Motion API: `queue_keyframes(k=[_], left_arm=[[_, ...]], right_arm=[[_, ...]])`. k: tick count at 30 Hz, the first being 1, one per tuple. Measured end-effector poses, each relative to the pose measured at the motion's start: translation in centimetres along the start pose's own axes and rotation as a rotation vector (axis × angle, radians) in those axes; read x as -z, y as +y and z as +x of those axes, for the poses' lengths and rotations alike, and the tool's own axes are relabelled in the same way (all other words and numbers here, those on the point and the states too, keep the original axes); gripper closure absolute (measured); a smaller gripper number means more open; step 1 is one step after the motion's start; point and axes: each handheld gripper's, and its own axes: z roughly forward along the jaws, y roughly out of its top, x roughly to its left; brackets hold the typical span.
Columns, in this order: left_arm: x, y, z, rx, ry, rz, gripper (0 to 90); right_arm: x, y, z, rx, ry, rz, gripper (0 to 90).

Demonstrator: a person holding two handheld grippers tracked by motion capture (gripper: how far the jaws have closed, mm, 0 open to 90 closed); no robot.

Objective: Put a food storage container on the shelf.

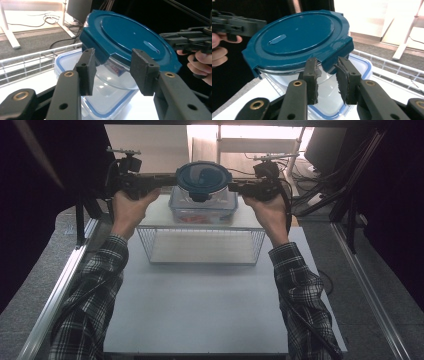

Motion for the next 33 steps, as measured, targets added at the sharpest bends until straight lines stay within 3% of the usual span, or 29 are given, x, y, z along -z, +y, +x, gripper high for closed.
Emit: queue_keyframes(k=[6, 10, 11, 18, 22, 25, 30, 33], left_arm=[[0.4, -1.3, -0.6, -0.031, -0.015, 0.005, 57.5], [0.4, -2.8, -0.6, -0.04, -0.015, 0.026, 62.8], [0.4, -3.6, -0.5, -0.061, -0.005, 0.044, 63.6], [0.9, -5.8, -0.7, -0.077, -0.063, 0.04, 63.7], [1.0, -6.7, -1.3, -0.093, -0.076, 0.041, 57.7], [1.1, -7.9, -2.4, -0.133, -0.072, 0.046, 48.8], [1.1, -9.1, -3.2, -0.147, -0.078, 0.055, 36.3], [1.0, -10.6, -4.0, -0.166, -0.077, 0.076, 29.2]], right_arm=[[0.3, -0.8, -0.1, -0.01, 0.037, -0.018, 67.7], [0.6, -1.8, -0.2, -0.009, 0.068, -0.02, 60.4], [0.8, -2.4, -0.2, -0.006, 0.078, -0.02, 56.7], [1.2, -4.1, 0.0, 0.0, 0.117, -0.021, 45.6], [1.3, -5.2, 0.3, 0.007, 0.138, -0.018, 40.1], [1.3, -6.1, 0.6, 0.019, 0.148, -0.011, 35.7], [1.5, -7.3, 1.3, 0.04, 0.158, 0.002, 30.2], [1.8, -8.5, 2.1, 0.064, 0.166, 0.013, 24.3]])
